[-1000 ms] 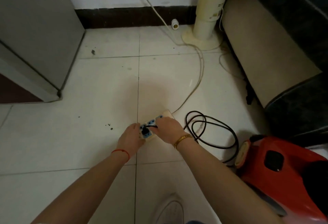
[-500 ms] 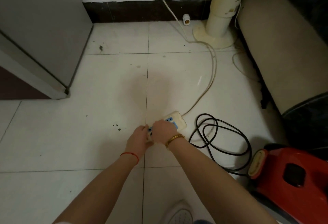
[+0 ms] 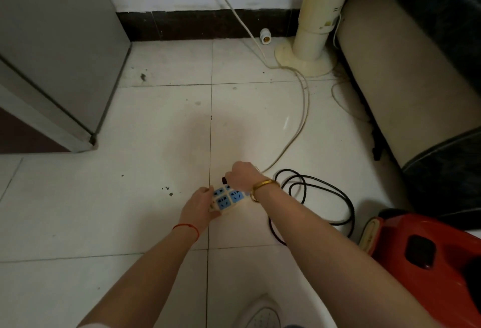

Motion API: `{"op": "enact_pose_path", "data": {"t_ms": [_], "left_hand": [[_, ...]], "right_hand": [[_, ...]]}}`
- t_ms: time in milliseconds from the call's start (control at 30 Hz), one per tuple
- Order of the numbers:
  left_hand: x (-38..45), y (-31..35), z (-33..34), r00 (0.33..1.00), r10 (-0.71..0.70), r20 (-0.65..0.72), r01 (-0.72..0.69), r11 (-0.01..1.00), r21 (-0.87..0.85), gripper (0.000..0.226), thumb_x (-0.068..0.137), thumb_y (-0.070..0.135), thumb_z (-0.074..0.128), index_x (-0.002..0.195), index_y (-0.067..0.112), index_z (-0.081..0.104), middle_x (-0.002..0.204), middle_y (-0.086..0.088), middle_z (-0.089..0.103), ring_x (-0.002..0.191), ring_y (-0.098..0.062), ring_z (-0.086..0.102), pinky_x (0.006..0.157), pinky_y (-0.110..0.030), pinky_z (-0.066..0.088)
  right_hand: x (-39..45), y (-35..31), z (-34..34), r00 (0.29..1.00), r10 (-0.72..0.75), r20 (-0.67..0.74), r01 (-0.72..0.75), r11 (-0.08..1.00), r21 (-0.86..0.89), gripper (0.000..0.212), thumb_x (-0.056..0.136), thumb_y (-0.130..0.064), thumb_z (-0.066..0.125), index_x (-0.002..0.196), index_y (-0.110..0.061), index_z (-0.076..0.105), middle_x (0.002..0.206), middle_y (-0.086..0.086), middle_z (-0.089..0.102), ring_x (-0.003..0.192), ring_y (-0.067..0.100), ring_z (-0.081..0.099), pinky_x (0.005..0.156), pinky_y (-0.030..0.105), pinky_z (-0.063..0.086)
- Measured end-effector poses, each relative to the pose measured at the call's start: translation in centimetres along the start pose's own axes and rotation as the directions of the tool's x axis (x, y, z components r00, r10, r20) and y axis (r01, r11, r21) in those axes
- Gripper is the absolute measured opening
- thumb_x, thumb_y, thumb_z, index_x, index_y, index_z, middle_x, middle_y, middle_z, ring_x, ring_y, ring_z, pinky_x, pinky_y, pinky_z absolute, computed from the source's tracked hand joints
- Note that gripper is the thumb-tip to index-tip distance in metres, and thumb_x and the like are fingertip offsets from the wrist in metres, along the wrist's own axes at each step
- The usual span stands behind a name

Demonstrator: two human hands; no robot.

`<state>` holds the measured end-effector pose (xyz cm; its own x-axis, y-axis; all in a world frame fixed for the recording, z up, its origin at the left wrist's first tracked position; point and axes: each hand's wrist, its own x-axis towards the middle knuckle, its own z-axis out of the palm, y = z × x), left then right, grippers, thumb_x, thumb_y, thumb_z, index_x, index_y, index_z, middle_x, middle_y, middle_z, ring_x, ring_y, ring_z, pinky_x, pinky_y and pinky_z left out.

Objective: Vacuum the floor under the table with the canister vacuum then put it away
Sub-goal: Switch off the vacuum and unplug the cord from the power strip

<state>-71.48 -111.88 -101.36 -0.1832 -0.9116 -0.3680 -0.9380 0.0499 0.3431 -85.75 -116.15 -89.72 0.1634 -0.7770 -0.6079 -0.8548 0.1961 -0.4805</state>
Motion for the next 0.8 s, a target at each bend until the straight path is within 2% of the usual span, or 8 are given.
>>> {"op": "enact_pose_path", "data": {"t_ms": [100,200,300,367,500,600,667,800], "left_hand": [[-0.6,0.5,-0.3,0.998,-0.04,0.054,0.04,0.999,0.013,0.084,0.085,0.034,0.067,0.15,0.007,0.022,0.146,-0.008,0.035,0.133,-0.02,0.036,0.105,-0.027,0.036],[-2.6,2.4,-0.6,1.0,0.008,0.027,-0.009,0.999,0.034,0.084,0.089,0.035,0.062,0.152,0.008,0.013,0.156,-0.009,0.015,0.143,-0.021,0.019,0.115,-0.03,0.027],[-5.4,6.3,-1.3,0.981,0.186,-0.045,-0.19,0.977,-0.102,0.077,0.088,0.033,0.059,0.151,0.02,0.017,0.155,0.0,0.019,0.14,-0.017,0.027,0.109,-0.029,0.034],[-6.7,9.8,-1.9,0.964,0.266,-0.01,-0.261,0.936,-0.236,0.073,0.087,0.04,0.06,0.148,0.026,0.024,0.151,0.008,0.027,0.137,-0.011,0.029,0.108,-0.027,0.03],[-7.0,15.9,-2.6,0.991,0.117,-0.072,-0.137,0.879,-0.457,0.032,0.087,0.046,0.061,0.103,0.019,0.059,0.103,0.007,0.064,0.102,-0.011,0.059,0.082,-0.022,0.042],[-6.8,18.4,-2.2,0.996,0.052,-0.077,-0.08,0.901,-0.427,0.028,0.088,0.039,0.062,0.087,0.012,0.058,0.078,0.004,0.062,0.078,-0.013,0.06,0.068,-0.021,0.04],[-7.0,18.8,-1.5,0.997,0.035,-0.067,-0.06,0.9,-0.431,0.022,0.087,0.032,0.065,0.087,0.012,0.058,0.076,0.006,0.059,0.075,-0.01,0.057,0.066,-0.017,0.04],[-6.6,18.2,0.7,0.995,-0.01,-0.102,-0.026,0.937,-0.348,0.018,0.095,0.021,0.052,0.078,0.013,0.051,0.064,0.007,0.05,0.071,-0.014,0.052,0.053,-0.017,0.029]], "right_hand": [[-1.2,1.7,-0.3,0.999,0.012,-0.044,-0.012,1.0,-0.013,0.038,0.1,-0.016,0.034,0.062,-0.014,0.037,0.078,0.01,0.049,0.076,0.024,0.047,0.064,0.031,0.038],[-3.1,3.0,-0.9,0.996,0.033,-0.083,-0.017,0.982,0.187,0.03,0.097,-0.015,0.041,0.076,-0.001,0.056,0.07,0.006,0.049,0.067,0.02,0.049,0.051,0.026,0.035],[-5.7,3.9,-2.4,0.982,0.052,-0.181,0.036,0.893,0.449,0.023,0.093,-0.018,0.051,0.093,-0.005,0.071,0.074,0.002,0.056,0.064,0.013,0.051,0.05,0.017,0.037],[-7.6,4.3,-3.4,0.971,0.045,-0.237,0.088,0.849,0.521,0.023,0.092,-0.019,0.052,0.094,-0.012,0.074,0.088,0.0,0.065,0.083,0.014,0.059,0.065,0.019,0.044],[-11.2,6.0,-4.3,0.934,0.038,-0.355,0.148,0.863,0.483,0.021,0.09,-0.022,0.055,0.086,-0.019,0.075,0.097,0.011,0.073,0.094,0.028,0.065,0.082,0.035,0.051],[-12.9,8.6,-4.1,0.915,0.033,-0.403,0.123,0.927,0.355,0.024,0.091,-0.021,0.055,0.086,-0.007,0.074,0.079,0.008,0.068,0.068,0.017,0.057,0.055,0.013,0.041],[-13.3,10.3,-3.4,0.908,0.056,-0.416,0.085,0.946,0.313,0.028,0.091,-0.021,0.056,0.081,0.001,0.07,0.062,0.005,0.055,0.052,0.01,0.043,0.042,0.011,0.032],[-12.4,13.5,-1.3,0.914,0.098,-0.394,0.001,0.97,0.245,0.034,0.091,-0.021,0.053,0.073,0.006,0.062,0.064,0.015,0.056,0.057,0.019,0.048,0.05,0.023,0.035]]}}
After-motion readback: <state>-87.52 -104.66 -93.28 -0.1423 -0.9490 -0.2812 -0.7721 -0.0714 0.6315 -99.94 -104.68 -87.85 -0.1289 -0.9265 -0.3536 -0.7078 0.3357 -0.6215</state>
